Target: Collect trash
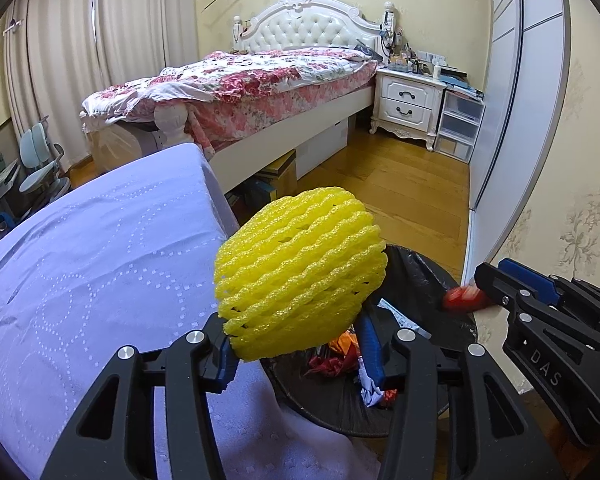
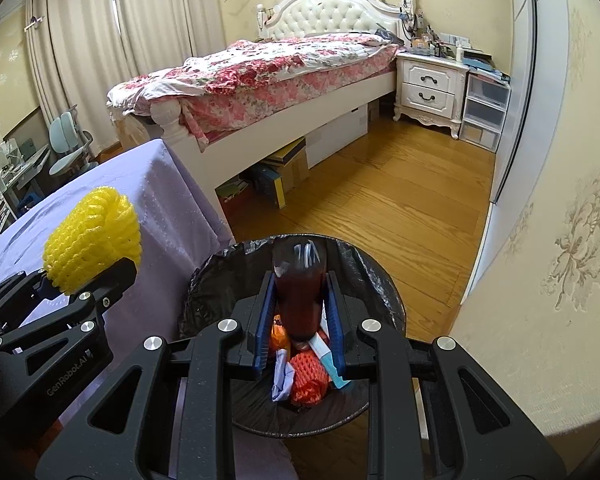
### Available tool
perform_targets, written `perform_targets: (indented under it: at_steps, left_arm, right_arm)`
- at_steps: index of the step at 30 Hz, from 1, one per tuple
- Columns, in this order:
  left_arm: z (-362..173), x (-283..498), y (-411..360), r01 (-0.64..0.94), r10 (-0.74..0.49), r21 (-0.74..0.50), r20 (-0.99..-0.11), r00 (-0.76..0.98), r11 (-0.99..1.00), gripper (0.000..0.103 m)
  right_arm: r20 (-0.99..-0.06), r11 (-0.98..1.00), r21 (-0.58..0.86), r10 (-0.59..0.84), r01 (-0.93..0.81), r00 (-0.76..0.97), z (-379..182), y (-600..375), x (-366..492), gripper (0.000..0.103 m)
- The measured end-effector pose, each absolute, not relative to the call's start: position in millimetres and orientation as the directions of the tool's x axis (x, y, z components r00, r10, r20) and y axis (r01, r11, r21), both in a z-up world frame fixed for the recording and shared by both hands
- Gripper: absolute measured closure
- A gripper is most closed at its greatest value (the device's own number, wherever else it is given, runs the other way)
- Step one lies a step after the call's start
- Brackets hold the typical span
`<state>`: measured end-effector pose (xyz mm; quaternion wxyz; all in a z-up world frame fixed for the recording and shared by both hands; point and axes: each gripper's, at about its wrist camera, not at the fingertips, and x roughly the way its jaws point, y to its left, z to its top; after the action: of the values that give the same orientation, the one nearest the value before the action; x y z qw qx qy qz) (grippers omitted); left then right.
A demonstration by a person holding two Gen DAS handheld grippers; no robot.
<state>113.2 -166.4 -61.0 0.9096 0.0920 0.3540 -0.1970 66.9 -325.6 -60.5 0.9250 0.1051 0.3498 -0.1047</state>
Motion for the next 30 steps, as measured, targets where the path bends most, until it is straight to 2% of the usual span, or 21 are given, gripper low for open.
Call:
perform_targets:
  at_steps: [3,6,11,14,16,20,30]
  left_arm:
    - [-63,116,-168,0.426,-0.294,0.022,-0.691,0.660,0.905,0.049]
    - [-63,118,-167,0.422,-0.295,0.012,-0.696,0.654,0.906,0.042]
    - [-61,115,-164,0.415,-0.295,0.010,-0.688,0.663,0.910,0.031]
    - [-59,113,-162,0.414,-0.291,0.017,-0.683,0.670,0.910,0.029]
    - [-58,110,-159,0.410,-0.289,0.019,-0.680,0.674,0.912,0.028]
    - [-52,107,-149,0.398,-0.288,0.010,-0.672,0.682,0.917,0.026]
    - [-32,91,-126,0.361,-0.277,0.007,-0.627,0.728,0.933,0.023]
  right_arm:
    - [-0.670,0.954,0.119,-0.127,0.275,0.732,-62,-327,69,0.077]
    - [-0.667,0.951,0.118,-0.136,0.285,0.732,-62,-328,68,0.064]
    - [-0.665,0.946,0.113,-0.155,0.303,0.730,-62,-332,65,0.057]
    - [-0.664,0.943,0.110,-0.165,0.313,0.730,-60,-334,63,0.053]
    - [-0.663,0.942,0.107,-0.170,0.317,0.730,-59,-334,61,0.046]
    - [-0.656,0.944,0.099,-0.177,0.316,0.733,-54,-331,55,0.043]
    - [-0.628,0.953,0.083,-0.177,0.292,0.758,-39,-312,42,0.028]
